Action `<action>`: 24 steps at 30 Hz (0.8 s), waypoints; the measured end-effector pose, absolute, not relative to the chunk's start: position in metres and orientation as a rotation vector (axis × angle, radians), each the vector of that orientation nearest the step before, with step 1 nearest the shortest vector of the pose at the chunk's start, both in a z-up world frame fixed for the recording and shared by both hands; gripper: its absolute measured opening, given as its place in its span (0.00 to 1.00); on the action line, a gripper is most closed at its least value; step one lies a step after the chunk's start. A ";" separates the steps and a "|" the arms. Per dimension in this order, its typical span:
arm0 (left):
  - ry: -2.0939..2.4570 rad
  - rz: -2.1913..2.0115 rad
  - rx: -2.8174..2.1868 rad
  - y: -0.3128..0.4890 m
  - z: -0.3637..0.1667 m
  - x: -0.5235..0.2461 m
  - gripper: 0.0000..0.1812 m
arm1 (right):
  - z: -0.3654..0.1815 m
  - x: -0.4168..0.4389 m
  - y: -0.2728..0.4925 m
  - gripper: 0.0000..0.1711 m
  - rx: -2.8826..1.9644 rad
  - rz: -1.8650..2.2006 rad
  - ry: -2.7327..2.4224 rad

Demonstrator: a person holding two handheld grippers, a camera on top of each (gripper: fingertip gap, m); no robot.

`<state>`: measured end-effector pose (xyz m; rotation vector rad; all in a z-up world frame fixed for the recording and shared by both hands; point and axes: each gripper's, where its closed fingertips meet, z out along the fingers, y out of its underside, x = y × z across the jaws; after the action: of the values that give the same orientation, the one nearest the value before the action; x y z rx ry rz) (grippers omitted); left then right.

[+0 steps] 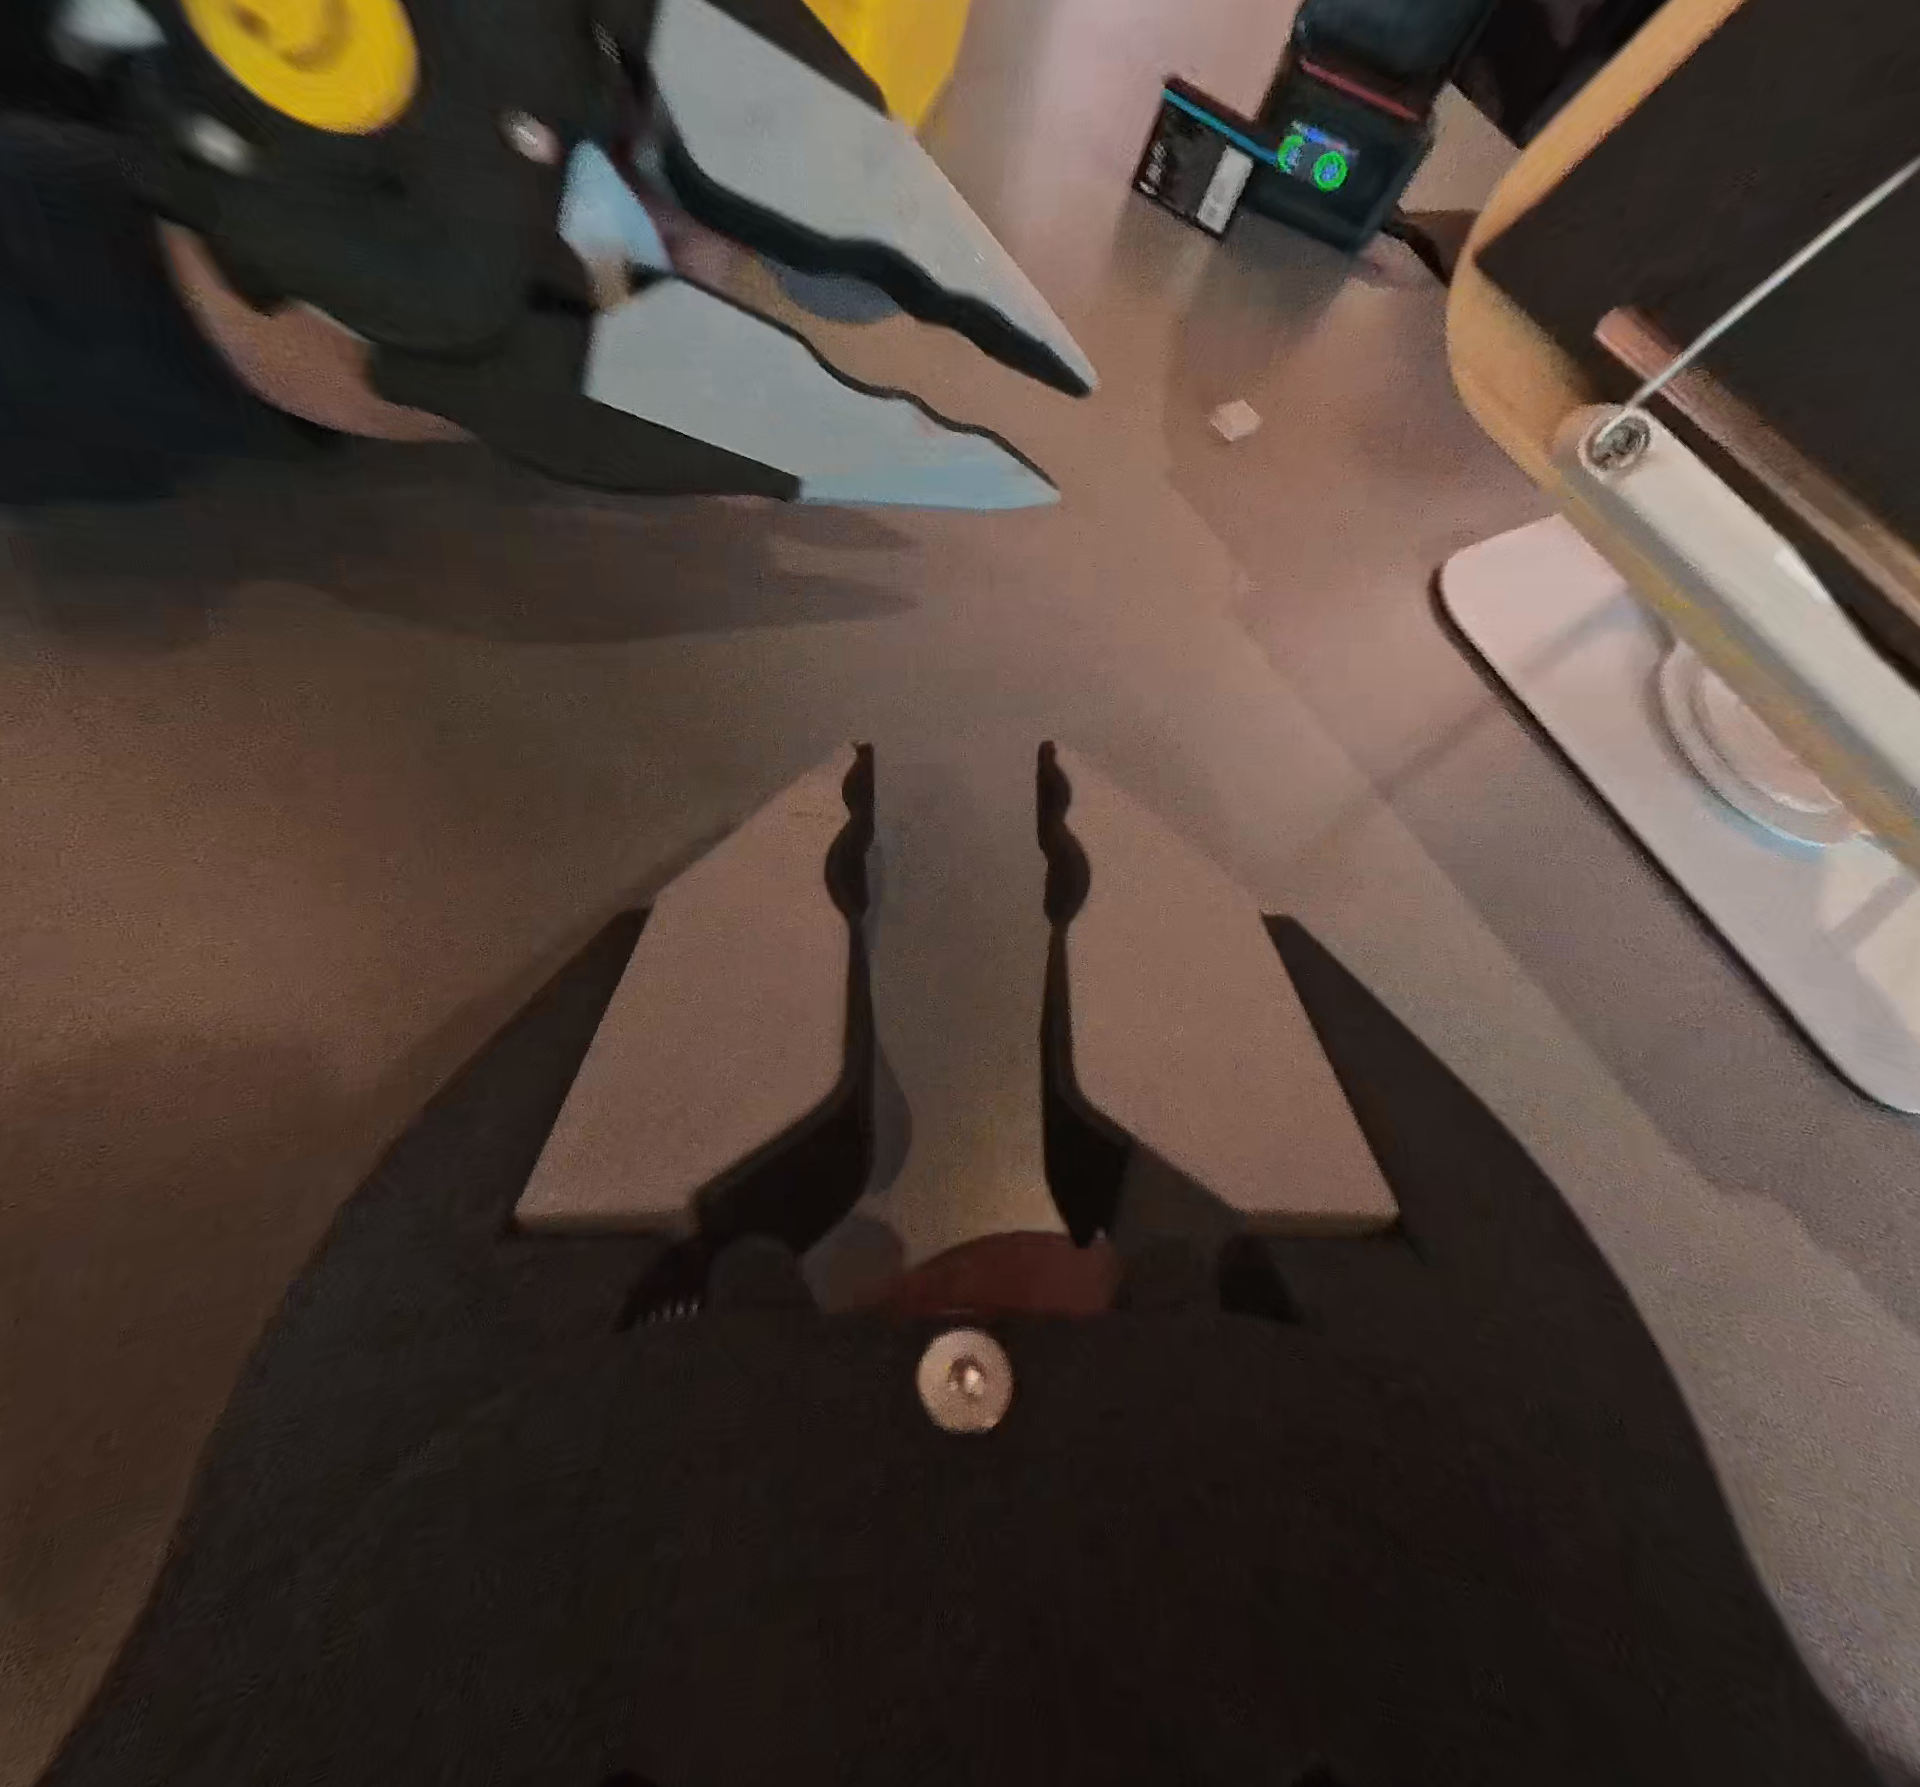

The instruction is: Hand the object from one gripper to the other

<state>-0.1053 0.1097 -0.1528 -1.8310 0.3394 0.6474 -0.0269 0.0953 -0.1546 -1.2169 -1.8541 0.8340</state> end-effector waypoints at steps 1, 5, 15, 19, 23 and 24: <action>0.334 0.643 -1.835 0.109 -0.153 -0.106 0.11 | -0.140 -0.014 0.084 0.14 -1.191 0.879 -1.863; 0.344 0.649 -1.832 0.109 -0.153 -0.102 0.11 | -0.063 0.058 0.085 0.00 -1.053 0.852 -1.779; 0.351 0.631 -1.856 0.114 -0.157 -0.100 0.11 | -0.115 0.227 0.320 0.00 -1.609 0.037 -1.807; 0.326 0.632 -1.857 0.111 -0.156 -0.105 0.11 | -0.164 0.220 0.321 0.00 -1.681 0.107 -1.968; 0.318 0.643 -1.867 0.110 -0.157 -0.108 0.11 | -0.180 0.197 0.352 0.00 -1.734 0.015 -1.919; 0.320 0.642 -1.869 0.110 -0.157 -0.108 0.11 | -0.181 0.194 0.361 0.00 -1.766 -0.014 -1.896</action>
<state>-0.1079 0.1101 -0.1571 -1.8689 0.3196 0.6421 0.1938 0.3611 -0.1815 -1.7665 -1.8963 -0.0139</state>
